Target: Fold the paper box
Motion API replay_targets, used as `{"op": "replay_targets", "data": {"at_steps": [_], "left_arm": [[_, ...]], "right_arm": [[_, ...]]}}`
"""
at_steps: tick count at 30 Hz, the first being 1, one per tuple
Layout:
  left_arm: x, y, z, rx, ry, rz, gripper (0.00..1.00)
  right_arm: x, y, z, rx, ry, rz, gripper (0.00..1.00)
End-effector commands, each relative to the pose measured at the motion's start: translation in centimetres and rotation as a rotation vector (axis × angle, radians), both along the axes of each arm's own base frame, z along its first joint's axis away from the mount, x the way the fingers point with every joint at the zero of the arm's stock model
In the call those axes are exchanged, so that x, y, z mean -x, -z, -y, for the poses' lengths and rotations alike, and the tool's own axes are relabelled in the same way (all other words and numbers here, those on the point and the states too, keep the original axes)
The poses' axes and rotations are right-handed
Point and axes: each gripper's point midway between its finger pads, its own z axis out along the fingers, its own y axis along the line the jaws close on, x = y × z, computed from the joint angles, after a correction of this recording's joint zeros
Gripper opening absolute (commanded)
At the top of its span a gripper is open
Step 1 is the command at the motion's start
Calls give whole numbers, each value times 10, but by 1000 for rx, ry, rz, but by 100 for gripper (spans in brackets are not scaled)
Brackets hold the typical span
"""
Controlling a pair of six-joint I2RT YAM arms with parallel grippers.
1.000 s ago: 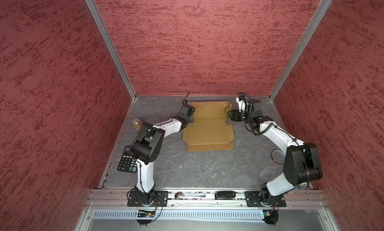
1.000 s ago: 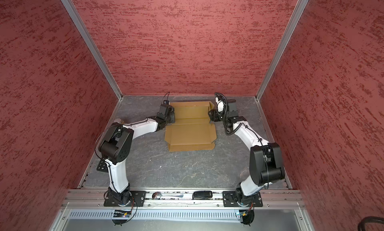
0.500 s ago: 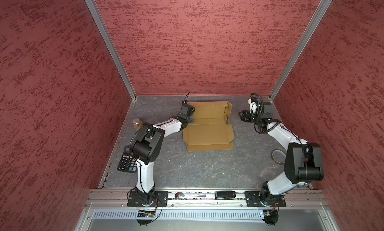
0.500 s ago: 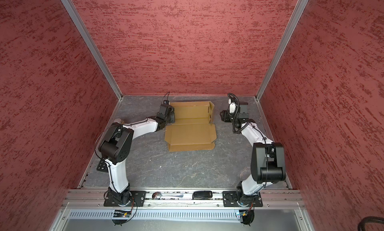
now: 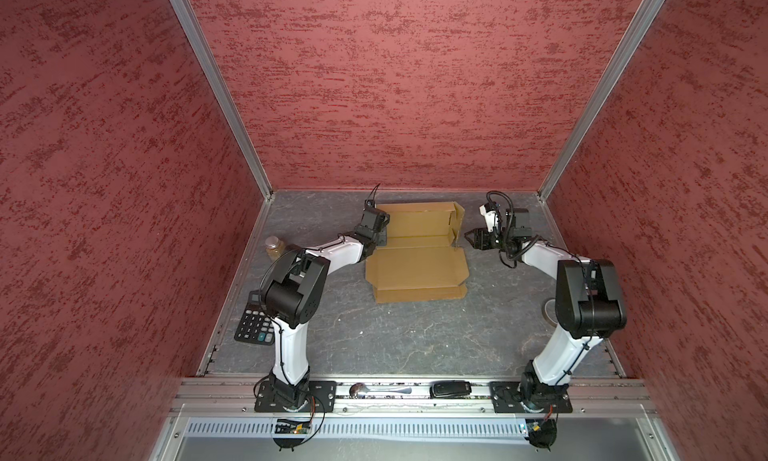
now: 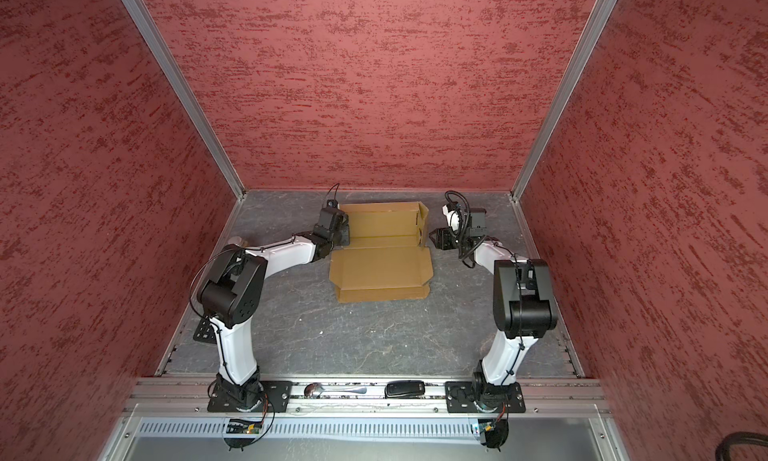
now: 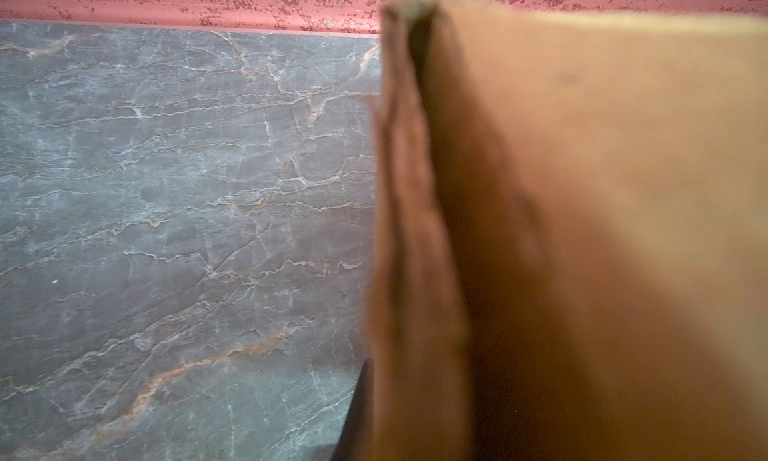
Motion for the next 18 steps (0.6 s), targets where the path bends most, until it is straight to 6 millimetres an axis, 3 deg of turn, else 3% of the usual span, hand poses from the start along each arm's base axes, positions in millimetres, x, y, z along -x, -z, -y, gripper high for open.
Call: {"op": "replay_targets", "data": {"at_steps": [1, 18], "left_arm": [[5, 15, -10, -33, -11, -57, 6], [3, 19, -6, -29, 1, -61, 6]], "right_arm": [[-15, -23, -13, -25, -72, 89, 64], [-28, -23, -42, 5, -164, 86, 64]]}}
